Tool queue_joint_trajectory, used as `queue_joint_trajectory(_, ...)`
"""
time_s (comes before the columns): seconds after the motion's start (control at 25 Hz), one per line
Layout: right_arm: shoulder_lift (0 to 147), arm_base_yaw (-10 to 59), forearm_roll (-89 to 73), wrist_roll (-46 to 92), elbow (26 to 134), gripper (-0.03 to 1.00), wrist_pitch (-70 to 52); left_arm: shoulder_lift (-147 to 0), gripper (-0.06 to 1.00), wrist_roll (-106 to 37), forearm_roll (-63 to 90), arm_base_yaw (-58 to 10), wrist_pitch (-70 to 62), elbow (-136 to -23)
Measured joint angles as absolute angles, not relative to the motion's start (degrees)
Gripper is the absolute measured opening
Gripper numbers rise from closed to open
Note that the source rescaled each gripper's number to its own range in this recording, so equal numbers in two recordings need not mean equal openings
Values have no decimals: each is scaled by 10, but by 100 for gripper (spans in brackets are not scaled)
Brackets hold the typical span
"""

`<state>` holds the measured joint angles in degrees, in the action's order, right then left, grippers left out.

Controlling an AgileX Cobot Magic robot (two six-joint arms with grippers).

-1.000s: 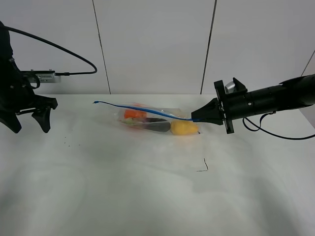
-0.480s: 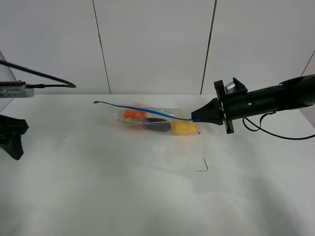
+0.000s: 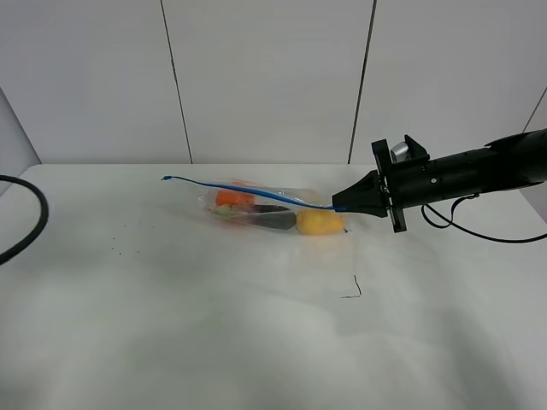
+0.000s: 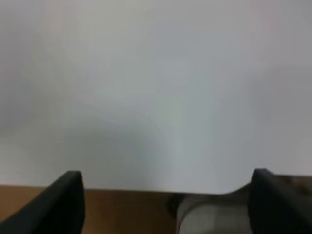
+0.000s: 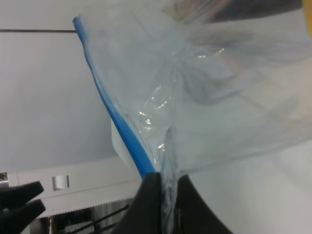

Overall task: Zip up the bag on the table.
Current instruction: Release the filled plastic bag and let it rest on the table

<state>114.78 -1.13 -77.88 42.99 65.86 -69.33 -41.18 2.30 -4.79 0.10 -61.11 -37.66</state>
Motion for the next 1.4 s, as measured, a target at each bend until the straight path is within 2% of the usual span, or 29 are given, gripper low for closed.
queue_joint_trajectory(0.36,1148,-11,-779,430,659,0,-693,-221,91,-20,-8,1,-607,-288)
queue_joint_trajectory(0.88,1148,-11,-779,430,659,0,-693,-198,91,-30,-5,4,-607,-287)
queue_joint_trajectory(1.08,1148,-11,-779,430,659,0,-693,-192,91,-30,-5,41,-606,-287)
queue_joint_trajectory(1.4,1148,-11,-779,430,659,0,-693,-63,91,-30,-5,46,-603,-287)
